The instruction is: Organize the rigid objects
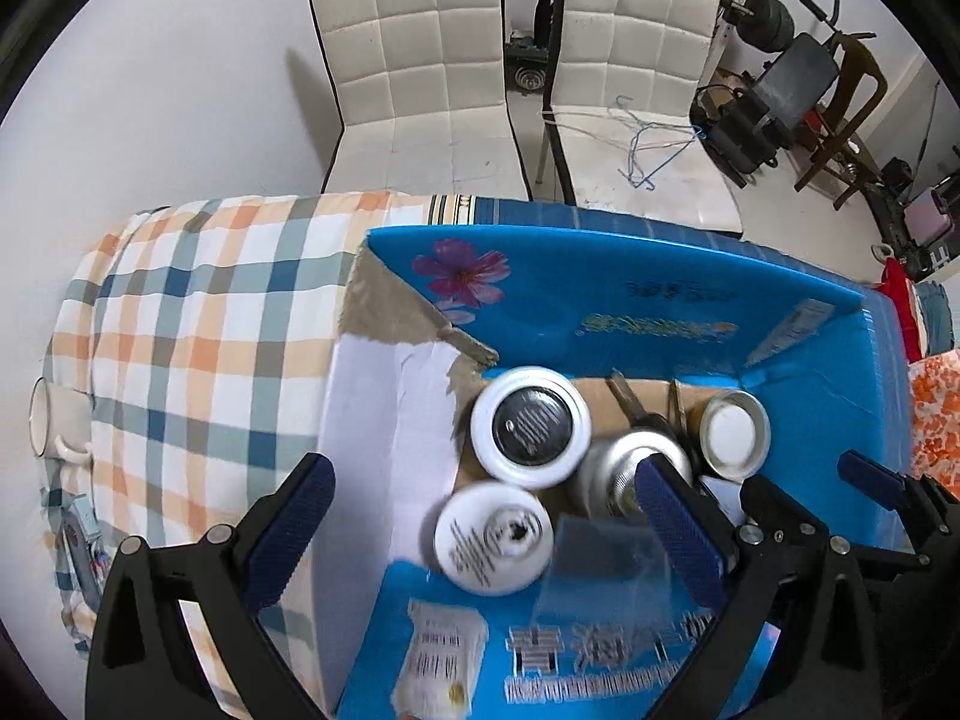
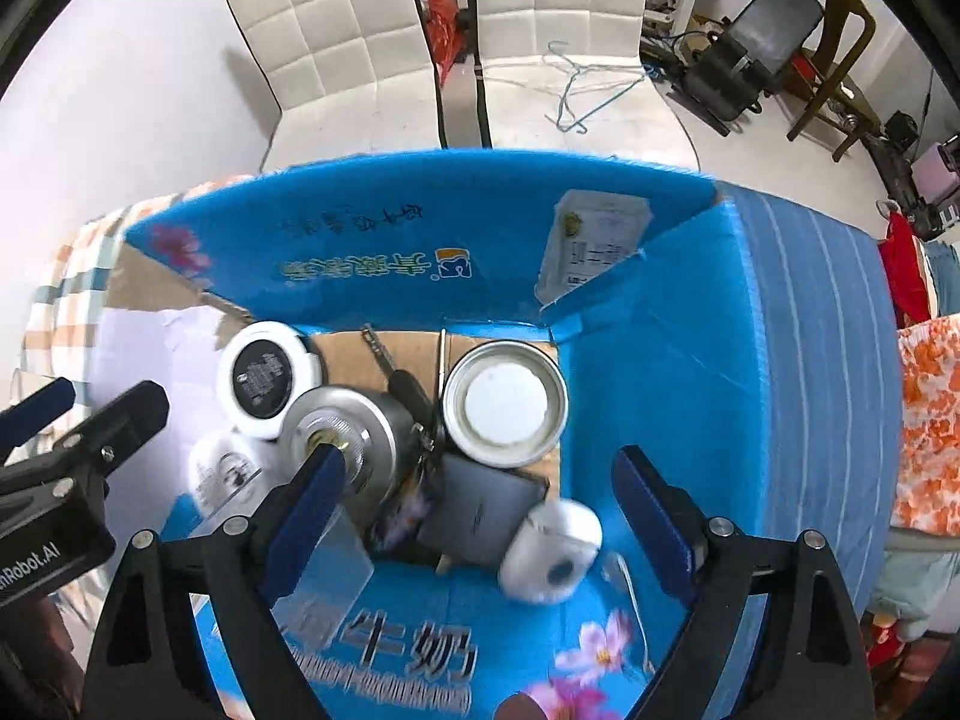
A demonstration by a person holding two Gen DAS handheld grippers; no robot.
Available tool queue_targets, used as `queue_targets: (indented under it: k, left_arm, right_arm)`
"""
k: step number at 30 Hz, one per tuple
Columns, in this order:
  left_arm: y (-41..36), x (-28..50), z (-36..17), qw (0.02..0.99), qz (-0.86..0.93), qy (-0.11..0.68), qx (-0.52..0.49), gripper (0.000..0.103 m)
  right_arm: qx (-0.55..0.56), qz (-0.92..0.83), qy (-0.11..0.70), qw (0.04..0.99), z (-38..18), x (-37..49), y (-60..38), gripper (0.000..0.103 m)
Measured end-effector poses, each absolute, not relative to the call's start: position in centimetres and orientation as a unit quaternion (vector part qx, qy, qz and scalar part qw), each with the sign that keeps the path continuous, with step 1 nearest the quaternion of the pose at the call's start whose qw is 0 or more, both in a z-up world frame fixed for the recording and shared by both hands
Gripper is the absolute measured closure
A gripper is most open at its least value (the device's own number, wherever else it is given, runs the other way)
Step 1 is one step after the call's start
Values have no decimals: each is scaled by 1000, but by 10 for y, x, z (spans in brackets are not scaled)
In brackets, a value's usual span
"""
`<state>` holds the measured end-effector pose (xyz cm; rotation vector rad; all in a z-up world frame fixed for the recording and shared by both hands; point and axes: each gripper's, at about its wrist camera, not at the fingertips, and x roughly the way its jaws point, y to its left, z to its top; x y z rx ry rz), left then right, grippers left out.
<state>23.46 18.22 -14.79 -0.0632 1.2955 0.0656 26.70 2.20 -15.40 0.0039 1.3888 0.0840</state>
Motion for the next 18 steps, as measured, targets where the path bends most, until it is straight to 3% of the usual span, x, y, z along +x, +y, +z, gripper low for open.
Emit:
queue_targets:
  k: [18]
  left_arm:
    - [162, 116, 30, 868, 21, 495, -33, 0]
  right_arm:
    - [35, 47, 542, 838, 45, 147, -12, 6]
